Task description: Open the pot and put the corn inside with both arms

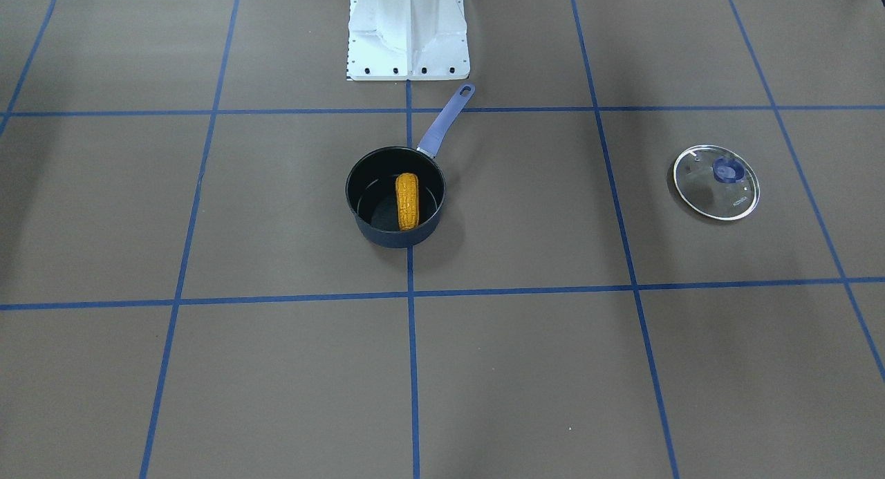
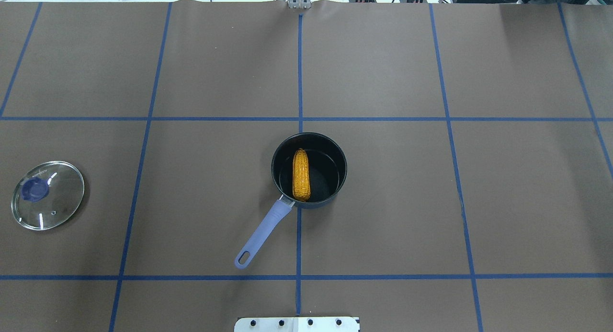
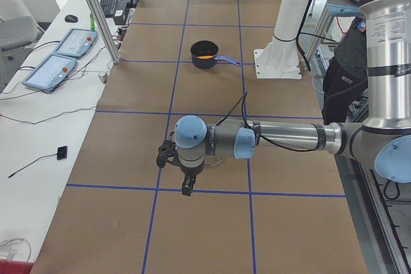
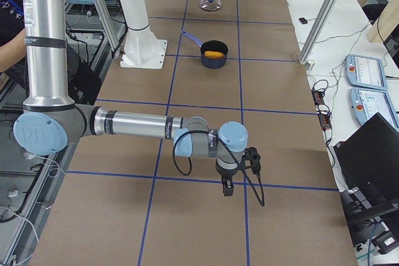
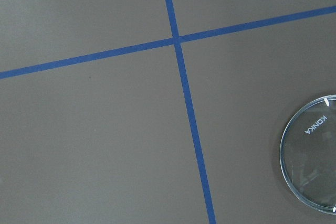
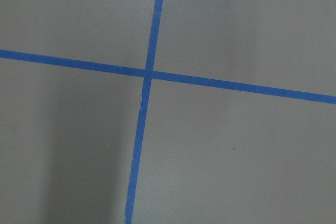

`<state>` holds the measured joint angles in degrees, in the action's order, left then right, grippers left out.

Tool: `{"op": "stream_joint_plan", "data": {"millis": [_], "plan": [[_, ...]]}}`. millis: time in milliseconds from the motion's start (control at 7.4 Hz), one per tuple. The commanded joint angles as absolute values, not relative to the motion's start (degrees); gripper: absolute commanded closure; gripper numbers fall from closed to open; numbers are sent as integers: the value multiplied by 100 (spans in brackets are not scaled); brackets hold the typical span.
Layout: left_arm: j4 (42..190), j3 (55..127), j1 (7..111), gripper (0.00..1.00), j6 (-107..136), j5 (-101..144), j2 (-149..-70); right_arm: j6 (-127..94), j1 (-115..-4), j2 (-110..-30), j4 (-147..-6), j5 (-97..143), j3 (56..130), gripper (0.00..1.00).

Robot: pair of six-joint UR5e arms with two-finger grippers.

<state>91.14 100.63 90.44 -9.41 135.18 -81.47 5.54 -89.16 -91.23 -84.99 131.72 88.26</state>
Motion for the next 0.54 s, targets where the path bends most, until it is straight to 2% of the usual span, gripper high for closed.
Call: {"op": "stream_joint_plan", "data": {"millis": [0,405], "plan": [[9114,10063,9044,2,-940,13509,-8147,545,-8912,-9123,-8499,13175,8824,0],[9114,10055,9044,2,-940,13482,-8148,545,-8895,-9132,-8429,13175,8807,0]]}}
